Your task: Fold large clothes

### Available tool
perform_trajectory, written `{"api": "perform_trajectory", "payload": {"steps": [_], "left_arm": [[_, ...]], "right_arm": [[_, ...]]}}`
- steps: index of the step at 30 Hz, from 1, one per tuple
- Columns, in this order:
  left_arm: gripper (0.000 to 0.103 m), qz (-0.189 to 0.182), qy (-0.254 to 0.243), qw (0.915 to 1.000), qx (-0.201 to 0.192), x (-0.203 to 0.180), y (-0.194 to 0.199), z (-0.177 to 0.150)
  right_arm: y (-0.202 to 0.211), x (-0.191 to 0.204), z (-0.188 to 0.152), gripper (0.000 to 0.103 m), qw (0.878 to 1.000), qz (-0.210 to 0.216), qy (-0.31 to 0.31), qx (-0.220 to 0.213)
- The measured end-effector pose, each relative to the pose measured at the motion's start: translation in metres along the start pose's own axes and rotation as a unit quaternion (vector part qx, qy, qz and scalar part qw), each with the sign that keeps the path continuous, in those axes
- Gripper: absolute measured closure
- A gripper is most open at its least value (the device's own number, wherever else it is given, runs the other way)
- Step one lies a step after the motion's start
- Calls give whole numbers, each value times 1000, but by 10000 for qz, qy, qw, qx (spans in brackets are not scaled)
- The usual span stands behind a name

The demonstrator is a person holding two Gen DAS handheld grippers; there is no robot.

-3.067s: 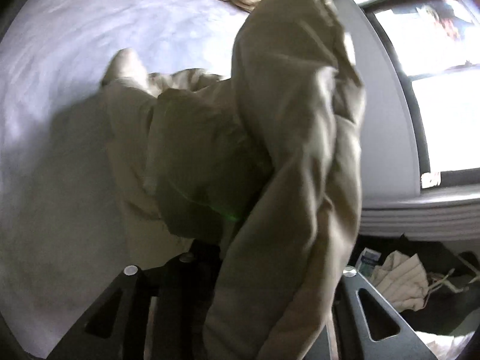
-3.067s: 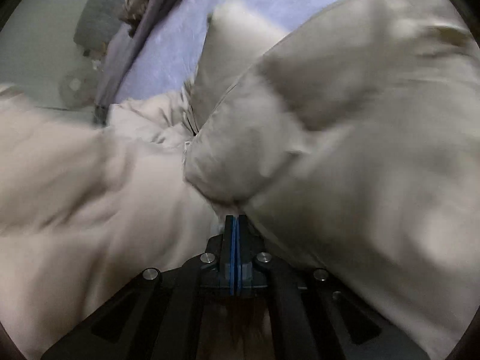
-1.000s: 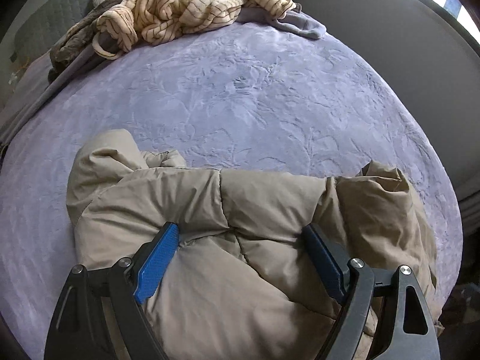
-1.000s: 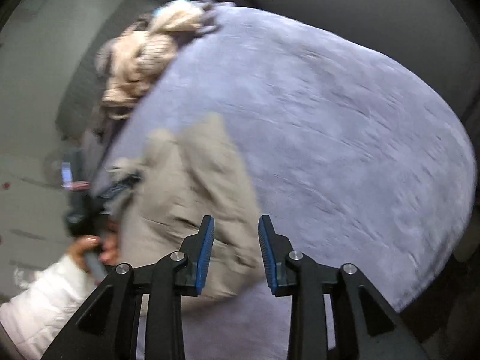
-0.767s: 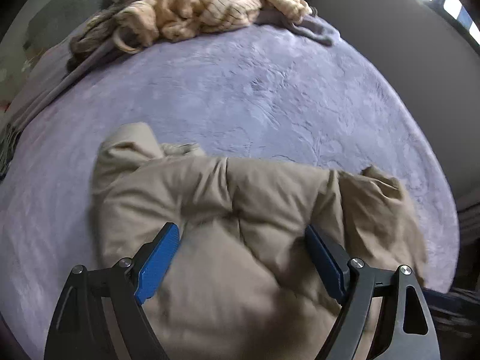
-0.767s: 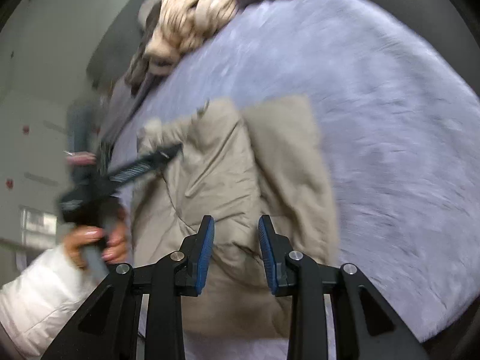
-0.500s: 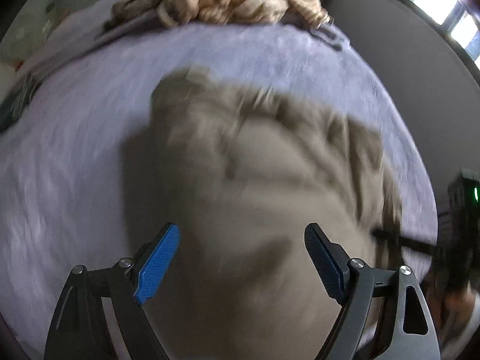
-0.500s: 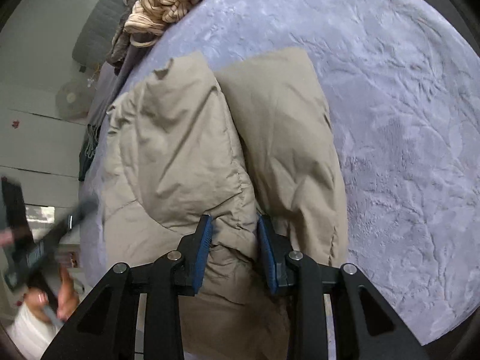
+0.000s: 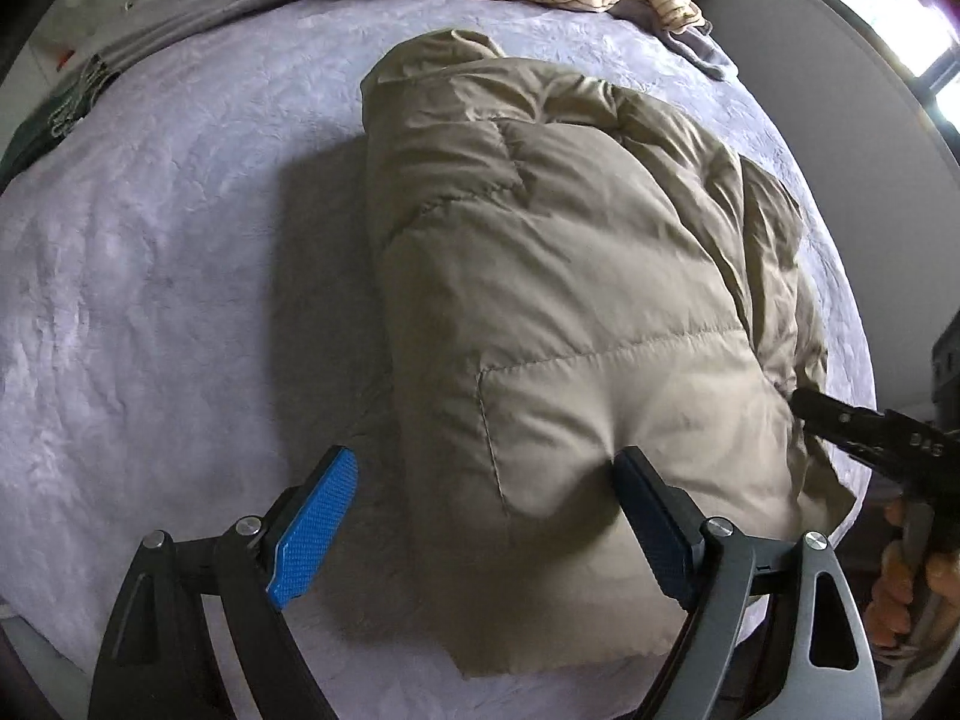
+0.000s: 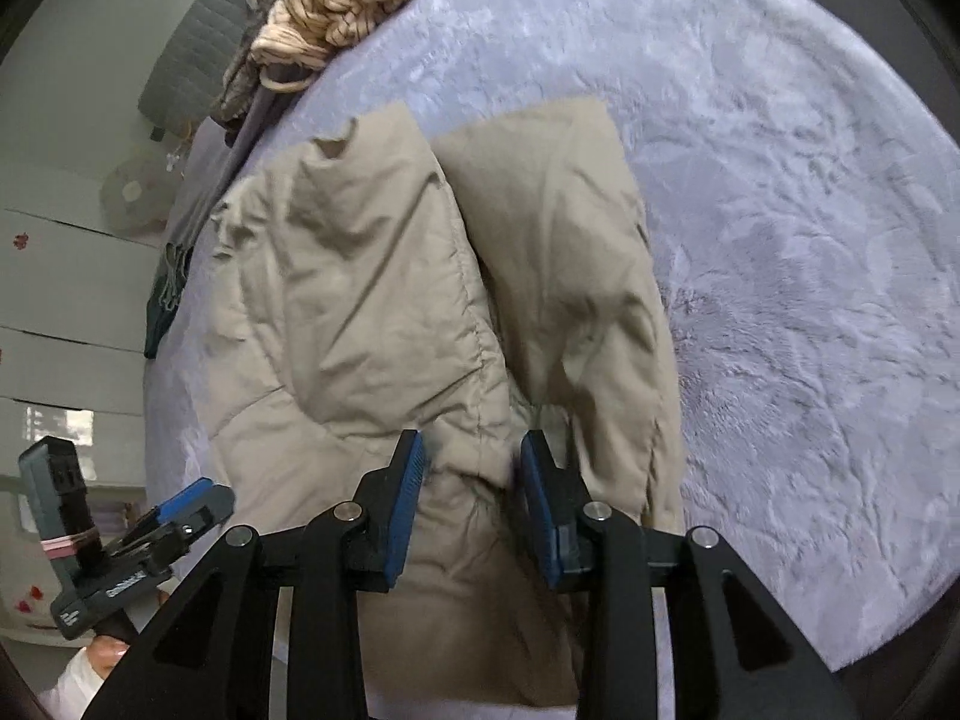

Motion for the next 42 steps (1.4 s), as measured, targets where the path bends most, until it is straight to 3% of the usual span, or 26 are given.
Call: {"api": "perform_trajectory", "payload": {"steps": [4,5,6,12,14,16,19,21,29,30,31,36,39,42], "left_arm": [[15,24,-48,10000,-40,6,7,-4],[11,30,-54,10000,-58,7,9,-6],[0,60,-62,9999,-64,9,10,-7],[0,50,-223,9997,-109,17,21,-12],[0,74,-304,9994,-145,18,23,-14],[0,161,-342,9992,-145,20,24,-14],[0,58,-303,9995,-108,22,24,-13],[0,97,-292,9995,-88,22,21,-11],[0,310,-103,9995,14,13,11,5],[0,318,-51,9995,-4,12,12,9],[0,298,-9,9996,-22,13,12,13],[0,212,134,9997,16,16,2,30],[0,129,166,9997,125,15,-8,36],[0,-101,193,9996,166,14,-15,43]], "right_arm": [[14,9,-14,58,9998,-127,-26,-141],[16,11,-17,58,9998,-152,-34,-159],[18,13,-21,58,9996,-189,-56,-188],[33,16,-40,53,9983,-340,-166,-439],[36,17,-43,52,9981,-356,-177,-474],[36,20,-44,44,9980,-378,-171,-472],[40,22,-44,43,9981,-419,-151,-419],[40,25,-37,35,9984,-417,-90,-374],[39,20,15,34,9989,-378,248,-126],[37,18,22,29,9989,-375,274,-93],[35,15,30,17,9989,-373,299,-25],[23,-2,54,16,9988,-326,298,187],[17,-12,61,0,9992,-140,257,262],[8,-22,66,0,9992,41,158,373]]}}
Point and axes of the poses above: each gripper's, at about its wrist camera, not at the fingertips, and y roughly against the way its jaws point, x to its left, z to its top, the point moved 3 cm from there along -y, roughly the way its jaws point, and after that the axes turned 1 degree about -x, right-handed, at the moved point
